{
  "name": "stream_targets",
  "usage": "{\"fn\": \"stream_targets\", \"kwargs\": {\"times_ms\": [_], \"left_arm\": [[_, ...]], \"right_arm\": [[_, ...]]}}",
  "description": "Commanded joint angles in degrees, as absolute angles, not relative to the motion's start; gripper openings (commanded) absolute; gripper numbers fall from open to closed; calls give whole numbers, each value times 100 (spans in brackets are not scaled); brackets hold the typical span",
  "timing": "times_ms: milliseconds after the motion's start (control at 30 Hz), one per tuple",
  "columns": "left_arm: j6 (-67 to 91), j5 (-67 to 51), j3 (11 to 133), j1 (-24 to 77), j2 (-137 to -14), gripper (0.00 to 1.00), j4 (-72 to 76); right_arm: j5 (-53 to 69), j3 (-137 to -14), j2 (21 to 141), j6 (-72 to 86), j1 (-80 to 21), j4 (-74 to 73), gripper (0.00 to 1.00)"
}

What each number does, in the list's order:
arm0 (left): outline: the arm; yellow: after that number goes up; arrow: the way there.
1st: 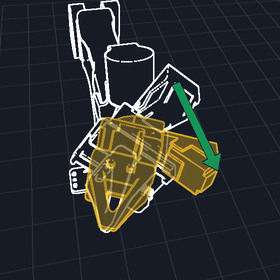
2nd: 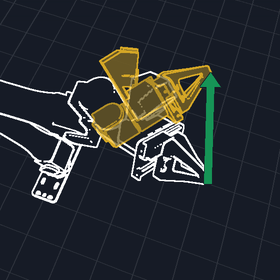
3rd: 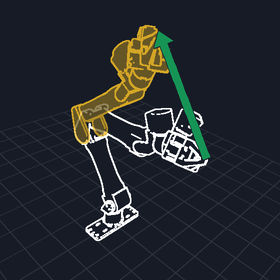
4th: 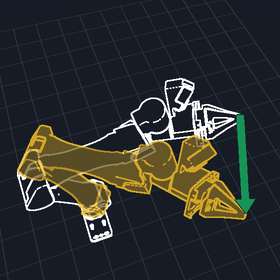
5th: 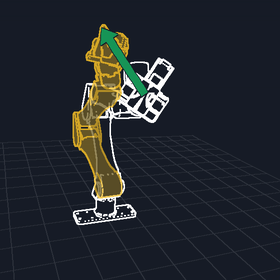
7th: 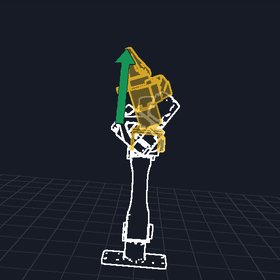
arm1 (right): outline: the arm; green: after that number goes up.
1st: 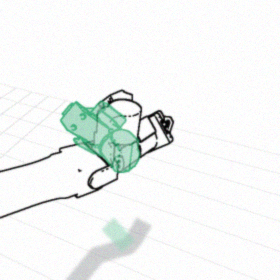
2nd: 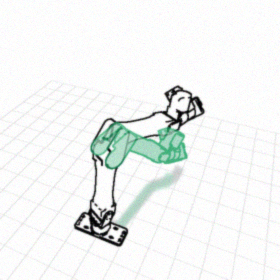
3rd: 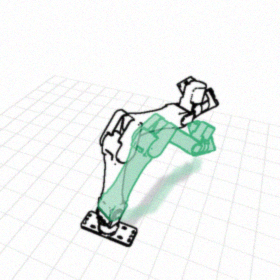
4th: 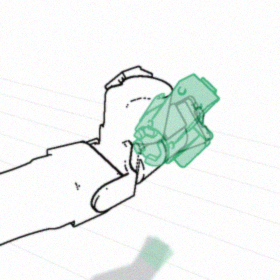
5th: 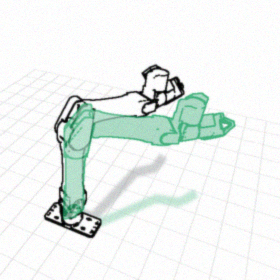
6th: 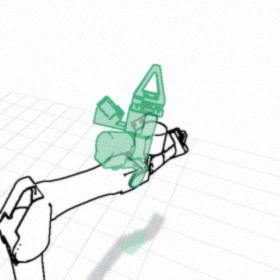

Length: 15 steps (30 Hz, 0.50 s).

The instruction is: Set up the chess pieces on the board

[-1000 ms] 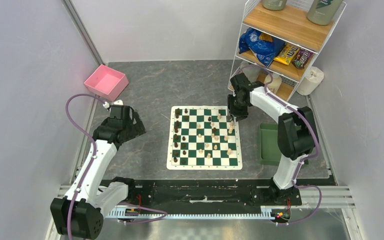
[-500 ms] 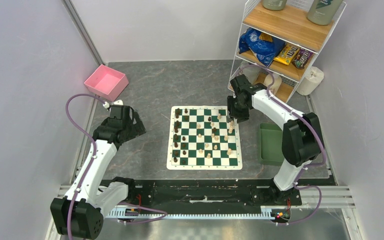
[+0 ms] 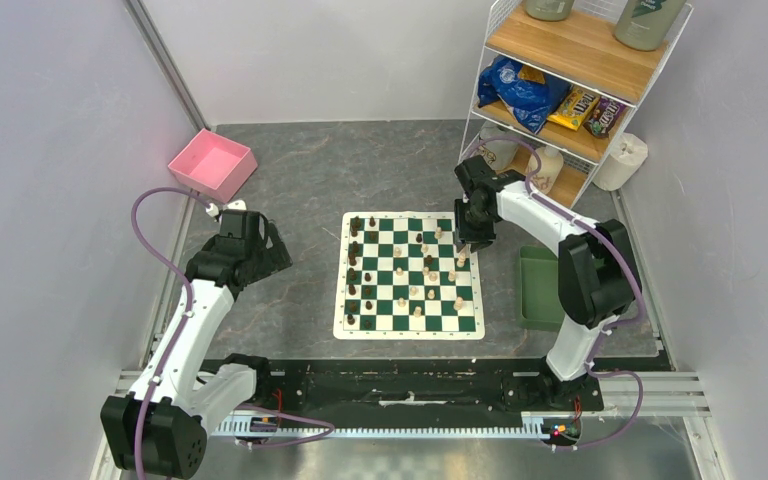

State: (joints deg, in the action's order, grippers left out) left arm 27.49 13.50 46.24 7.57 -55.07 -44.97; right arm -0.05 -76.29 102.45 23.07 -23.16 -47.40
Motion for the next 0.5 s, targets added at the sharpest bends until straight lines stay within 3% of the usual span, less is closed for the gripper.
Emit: {"fn": "stream_targets", "kwargs": {"times_ms": [0,333,467], "left_arm": [[2639,1474,4843,747,-5432,100,-4500],[2646,1442,4843,747,-5453,100,-4500],[2642,1450,4843,747,-5454,99,-4500]], "right_arm": [[-78,-7681,10291,2286,-2358,-4658,41],[-68,-7655,10387,2284,-2423,-4676,39],[-67,-7675,10441,2264,-2443,-4665,34]]}}
